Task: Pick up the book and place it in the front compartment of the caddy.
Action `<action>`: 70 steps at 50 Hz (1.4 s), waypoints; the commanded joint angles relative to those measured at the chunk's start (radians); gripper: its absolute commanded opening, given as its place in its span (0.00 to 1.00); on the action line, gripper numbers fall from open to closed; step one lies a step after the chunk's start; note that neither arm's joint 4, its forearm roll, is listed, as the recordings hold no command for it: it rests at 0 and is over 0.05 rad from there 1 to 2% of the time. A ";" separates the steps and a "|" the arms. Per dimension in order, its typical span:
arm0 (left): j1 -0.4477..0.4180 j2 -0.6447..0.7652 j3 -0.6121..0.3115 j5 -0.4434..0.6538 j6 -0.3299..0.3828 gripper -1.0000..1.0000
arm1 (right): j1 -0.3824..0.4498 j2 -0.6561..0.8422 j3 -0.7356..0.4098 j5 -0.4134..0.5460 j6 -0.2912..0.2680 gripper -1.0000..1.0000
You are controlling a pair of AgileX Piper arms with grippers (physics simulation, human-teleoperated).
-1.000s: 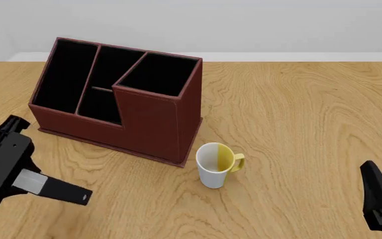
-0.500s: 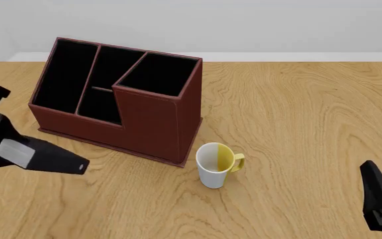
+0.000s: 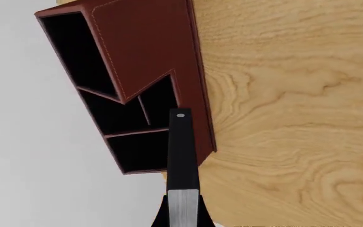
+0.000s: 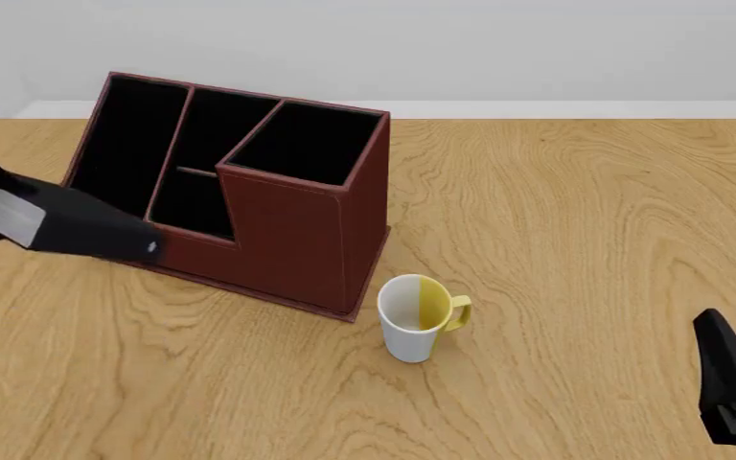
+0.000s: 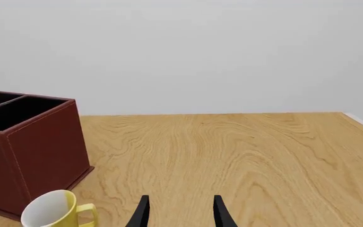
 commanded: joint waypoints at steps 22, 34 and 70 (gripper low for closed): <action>-0.027 0.187 -0.331 0.000 -0.016 0.00 | -0.003 0.000 0.000 0.001 0.001 1.00; -0.040 0.287 -0.451 0.000 -0.039 0.00 | -0.002 0.001 0.003 0.000 -0.001 1.00; -0.022 0.498 -0.464 -0.201 -0.079 0.00 | -0.005 0.011 0.012 0.000 -0.025 1.00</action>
